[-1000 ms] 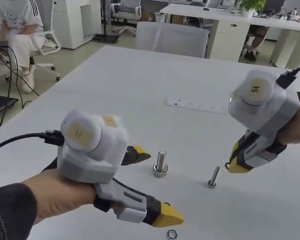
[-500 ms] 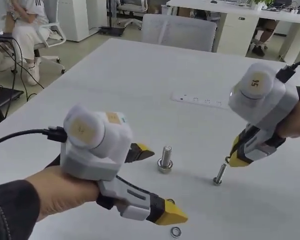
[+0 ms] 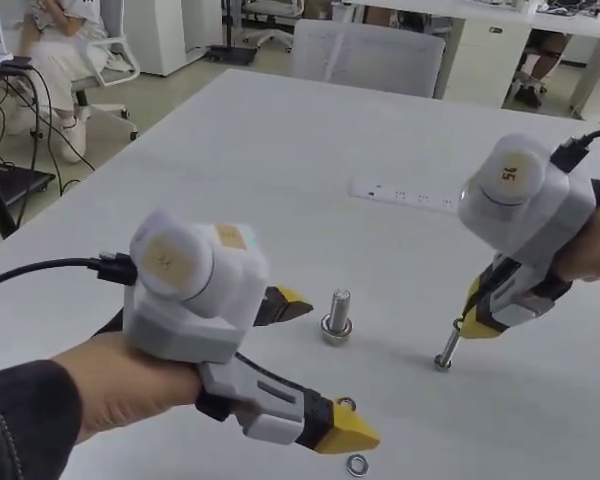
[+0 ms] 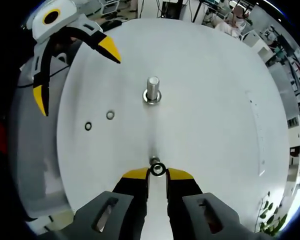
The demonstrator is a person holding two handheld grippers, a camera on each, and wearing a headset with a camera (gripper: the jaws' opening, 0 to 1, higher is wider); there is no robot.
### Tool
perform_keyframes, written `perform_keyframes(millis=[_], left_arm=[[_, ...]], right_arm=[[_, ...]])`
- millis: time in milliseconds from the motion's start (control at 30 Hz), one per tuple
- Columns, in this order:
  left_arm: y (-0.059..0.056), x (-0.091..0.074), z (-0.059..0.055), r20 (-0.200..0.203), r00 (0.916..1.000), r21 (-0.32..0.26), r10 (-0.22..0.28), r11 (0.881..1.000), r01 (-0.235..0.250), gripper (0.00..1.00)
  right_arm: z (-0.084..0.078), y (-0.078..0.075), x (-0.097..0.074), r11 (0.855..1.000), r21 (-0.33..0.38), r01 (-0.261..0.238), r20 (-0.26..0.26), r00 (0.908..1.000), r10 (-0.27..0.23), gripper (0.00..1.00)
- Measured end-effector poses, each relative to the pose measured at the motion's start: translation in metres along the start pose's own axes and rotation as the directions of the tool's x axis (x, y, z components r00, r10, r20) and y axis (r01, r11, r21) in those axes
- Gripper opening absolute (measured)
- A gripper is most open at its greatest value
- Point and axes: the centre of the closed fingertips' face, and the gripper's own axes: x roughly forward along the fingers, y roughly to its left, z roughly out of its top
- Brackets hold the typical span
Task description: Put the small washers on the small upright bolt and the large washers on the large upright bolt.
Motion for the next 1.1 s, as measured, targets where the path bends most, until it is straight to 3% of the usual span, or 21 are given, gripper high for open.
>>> perform_keyframes(millis=[1100], left_arm=[[0.003,-0.001,-0.003,-0.003,1.0,-0.012,0.007,1.0,-0.007,0.86]], right_arm=[[-0.005,0.003,0.017,0.999,0.005,-0.031,-0.016,0.9994,0.032,0.14]])
